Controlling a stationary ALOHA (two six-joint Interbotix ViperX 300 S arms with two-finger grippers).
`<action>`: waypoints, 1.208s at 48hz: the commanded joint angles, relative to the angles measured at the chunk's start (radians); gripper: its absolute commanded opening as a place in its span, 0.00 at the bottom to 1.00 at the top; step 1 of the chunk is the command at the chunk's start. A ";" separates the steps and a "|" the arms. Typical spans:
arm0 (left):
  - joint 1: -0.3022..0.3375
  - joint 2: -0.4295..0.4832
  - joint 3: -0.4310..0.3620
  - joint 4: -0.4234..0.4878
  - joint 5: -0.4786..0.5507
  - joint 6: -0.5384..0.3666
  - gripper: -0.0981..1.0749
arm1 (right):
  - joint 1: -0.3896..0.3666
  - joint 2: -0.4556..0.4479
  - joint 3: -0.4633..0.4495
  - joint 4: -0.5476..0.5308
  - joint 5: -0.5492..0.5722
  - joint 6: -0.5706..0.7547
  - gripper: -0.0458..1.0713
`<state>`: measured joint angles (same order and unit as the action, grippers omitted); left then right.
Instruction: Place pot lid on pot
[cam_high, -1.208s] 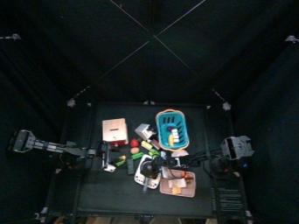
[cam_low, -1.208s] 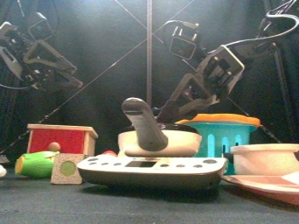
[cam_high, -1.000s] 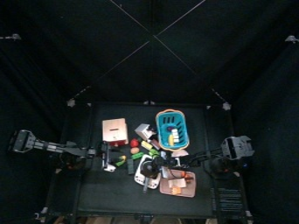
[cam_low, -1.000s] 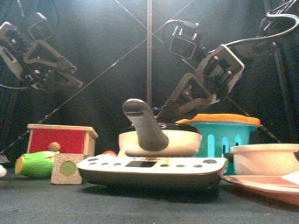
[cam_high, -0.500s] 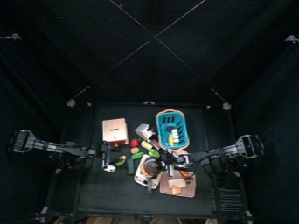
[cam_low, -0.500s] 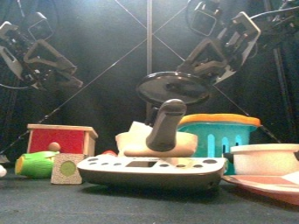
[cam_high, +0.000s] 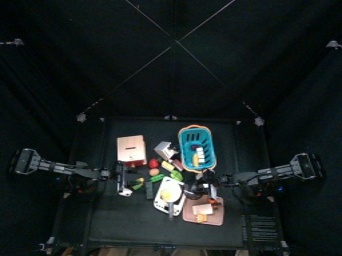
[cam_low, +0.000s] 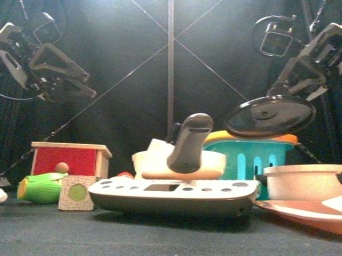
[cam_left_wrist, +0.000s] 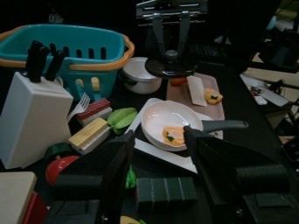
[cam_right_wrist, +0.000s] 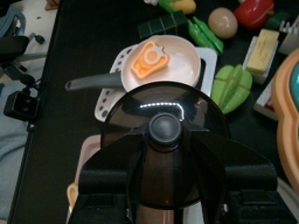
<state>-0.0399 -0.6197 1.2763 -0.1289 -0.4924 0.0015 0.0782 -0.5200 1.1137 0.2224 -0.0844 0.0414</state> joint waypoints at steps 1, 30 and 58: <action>-0.005 -0.002 -0.015 -0.002 -0.003 0.000 0.81 | -0.002 -0.057 0.015 0.011 0.029 0.002 0.67; -0.005 0.000 -0.012 -0.003 -0.003 0.000 0.81 | -0.195 -0.132 0.078 -0.071 0.247 0.000 0.67; -0.006 0.000 -0.008 -0.003 -0.003 -0.003 0.81 | -0.229 -0.233 0.110 -0.083 0.301 0.000 0.67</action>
<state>-0.0445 -0.6213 1.2793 -0.1304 -0.4909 -0.0015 -0.1427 -0.7593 1.2333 0.1381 0.2240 0.0414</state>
